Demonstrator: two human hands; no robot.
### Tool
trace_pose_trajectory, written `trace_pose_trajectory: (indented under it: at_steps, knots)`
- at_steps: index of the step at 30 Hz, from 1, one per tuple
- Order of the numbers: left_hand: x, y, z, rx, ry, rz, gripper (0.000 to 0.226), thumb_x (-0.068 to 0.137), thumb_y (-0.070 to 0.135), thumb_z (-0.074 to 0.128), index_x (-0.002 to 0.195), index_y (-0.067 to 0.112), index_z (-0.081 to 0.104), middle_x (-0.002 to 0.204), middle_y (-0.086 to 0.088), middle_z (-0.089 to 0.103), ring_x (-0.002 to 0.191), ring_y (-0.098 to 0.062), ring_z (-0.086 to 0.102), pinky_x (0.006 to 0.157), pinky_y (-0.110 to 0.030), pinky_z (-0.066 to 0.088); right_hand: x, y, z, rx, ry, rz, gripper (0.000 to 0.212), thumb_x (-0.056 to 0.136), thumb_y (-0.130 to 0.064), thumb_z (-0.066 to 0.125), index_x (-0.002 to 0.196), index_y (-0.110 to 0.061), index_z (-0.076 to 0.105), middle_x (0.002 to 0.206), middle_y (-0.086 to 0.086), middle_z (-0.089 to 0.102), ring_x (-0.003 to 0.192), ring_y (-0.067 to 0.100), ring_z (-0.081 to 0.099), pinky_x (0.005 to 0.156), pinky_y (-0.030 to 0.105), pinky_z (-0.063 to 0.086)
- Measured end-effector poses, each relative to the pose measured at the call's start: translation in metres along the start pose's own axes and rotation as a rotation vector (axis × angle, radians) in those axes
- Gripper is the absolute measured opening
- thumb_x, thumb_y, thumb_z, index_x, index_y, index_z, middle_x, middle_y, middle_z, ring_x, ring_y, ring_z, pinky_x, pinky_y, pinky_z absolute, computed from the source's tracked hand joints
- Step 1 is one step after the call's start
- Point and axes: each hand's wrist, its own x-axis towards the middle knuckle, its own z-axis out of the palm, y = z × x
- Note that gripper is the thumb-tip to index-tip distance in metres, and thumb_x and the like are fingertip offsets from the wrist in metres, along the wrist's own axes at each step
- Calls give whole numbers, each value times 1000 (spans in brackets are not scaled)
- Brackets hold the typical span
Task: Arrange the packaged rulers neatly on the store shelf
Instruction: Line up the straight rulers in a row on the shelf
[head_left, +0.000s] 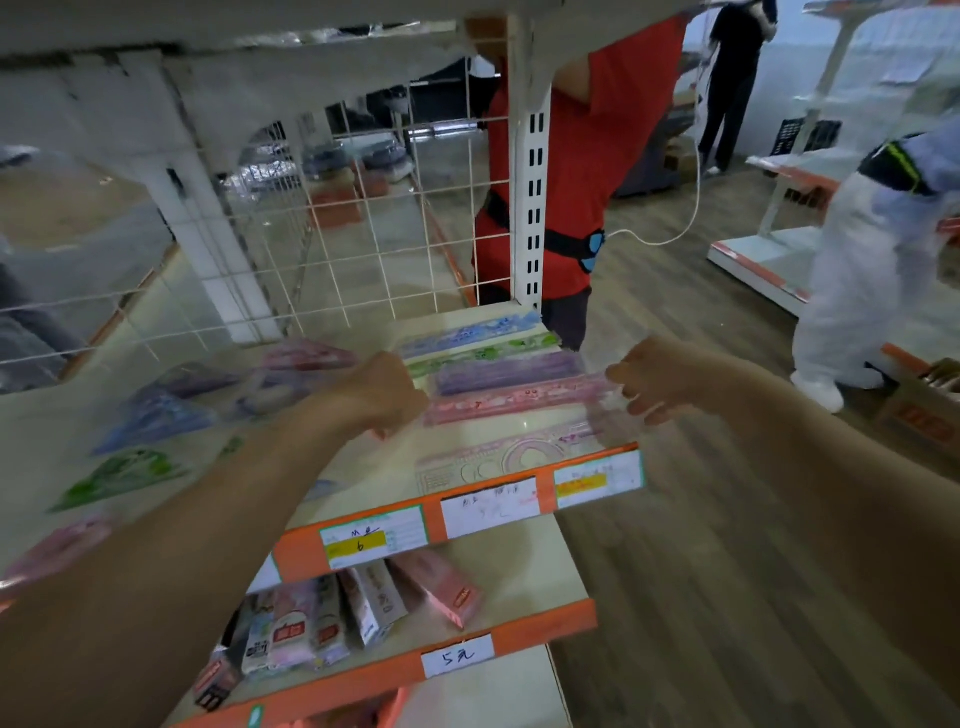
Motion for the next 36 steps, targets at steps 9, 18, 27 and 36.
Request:
trace_pose_trajectory:
  at_steps: [9, 18, 27, 36]
  knots:
    - [-44, 12, 10, 258, -105, 415, 23, 93, 21, 54, 108, 17, 71, 106, 4, 67, 85, -4, 52, 74, -13, 34, -56, 11, 15, -514, 85, -592, 26, 94, -25, 50, 98, -8, 70, 99, 5, 66, 90, 25, 61, 81, 37, 49]
    - [-53, -20, 1, 347, -151, 335, 28, 97, 24, 46, 115, 24, 67, 115, 9, 60, 92, -4, 49, 85, -17, 36, -79, -16, 53, -624, -107, -657, 25, 98, -27, 41, 81, -15, 56, 66, -3, 47, 68, 18, 48, 66, 29, 41]
    - [-26, -12, -26, -294, -57, 44, 17, 93, 12, 52, 105, 7, 64, 89, -5, 61, 78, -17, 60, 81, -36, 54, -42, -31, 21, -455, 170, -461, 26, 97, -14, 39, 82, -3, 57, 99, 14, 61, 86, 27, 56, 80, 34, 47]
    - [6, 8, -4, -226, -98, -39, 15, 87, 12, 66, 94, -1, 64, 76, -9, 61, 66, -16, 60, 64, -27, 58, -12, -14, 25, -185, 11, -236, 33, 93, -21, 56, 103, 10, 63, 82, 15, 57, 72, 26, 55, 55, 27, 46]
